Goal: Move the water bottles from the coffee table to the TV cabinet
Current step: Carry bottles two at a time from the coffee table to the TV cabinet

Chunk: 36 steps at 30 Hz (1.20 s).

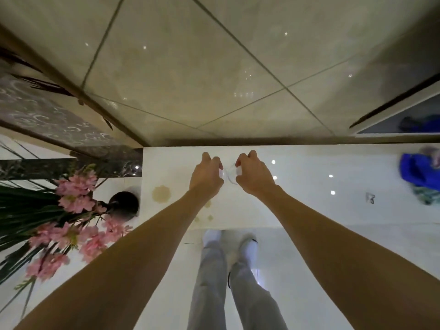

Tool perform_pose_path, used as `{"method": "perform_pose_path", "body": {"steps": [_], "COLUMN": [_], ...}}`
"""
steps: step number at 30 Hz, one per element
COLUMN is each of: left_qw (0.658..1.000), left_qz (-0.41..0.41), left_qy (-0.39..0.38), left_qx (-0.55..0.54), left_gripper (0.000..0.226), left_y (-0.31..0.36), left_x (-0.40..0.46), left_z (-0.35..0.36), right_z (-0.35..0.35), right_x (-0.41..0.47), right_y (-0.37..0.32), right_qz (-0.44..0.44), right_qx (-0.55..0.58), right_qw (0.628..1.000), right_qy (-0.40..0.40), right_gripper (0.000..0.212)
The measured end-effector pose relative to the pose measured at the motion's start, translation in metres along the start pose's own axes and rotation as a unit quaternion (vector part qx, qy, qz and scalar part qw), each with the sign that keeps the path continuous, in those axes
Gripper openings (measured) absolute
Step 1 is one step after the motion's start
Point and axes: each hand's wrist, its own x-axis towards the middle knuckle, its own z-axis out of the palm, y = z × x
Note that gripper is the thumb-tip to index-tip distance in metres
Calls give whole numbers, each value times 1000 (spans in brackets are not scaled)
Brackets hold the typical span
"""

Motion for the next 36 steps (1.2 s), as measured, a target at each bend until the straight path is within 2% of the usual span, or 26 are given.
{"method": "perform_pose_path", "body": {"steps": [10, 13, 17, 19, 23, 28, 36], "left_qw": [1000, 999, 990, 989, 988, 971, 894], "left_qz": [16, 23, 74, 87, 138, 225, 417], "left_qy": [-19, -31, -53, -42, -34, -64, -119], "left_qx": [3, 36, 109, 111, 59, 56, 111], "left_gripper": [31, 35, 49, 47, 38, 42, 39], "left_y": [-8, -6, -1, 4, 26, 87, 198], "left_x": [49, 52, 47, 46, 44, 19, -78], "left_z": [7, 7, -3, -20, -72, -123, -135], "right_z": [9, 6, -7, -22, -63, -124, -190], "right_x": [35, 35, 28, 21, 0, -51, -177], "right_y": [1, 0, -2, -6, -11, -4, 41], "right_qz": [6, 12, 18, 23, 39, 105, 239], "right_qx": [13, 9, -14, -1, 33, 67, 135], "right_qw": [1000, 1000, 999, 999, 999, 989, 941], "right_qy": [-2, -9, -28, -30, 19, 85, 200], "right_gripper": [37, 42, 48, 52, 46, 43, 47]}}
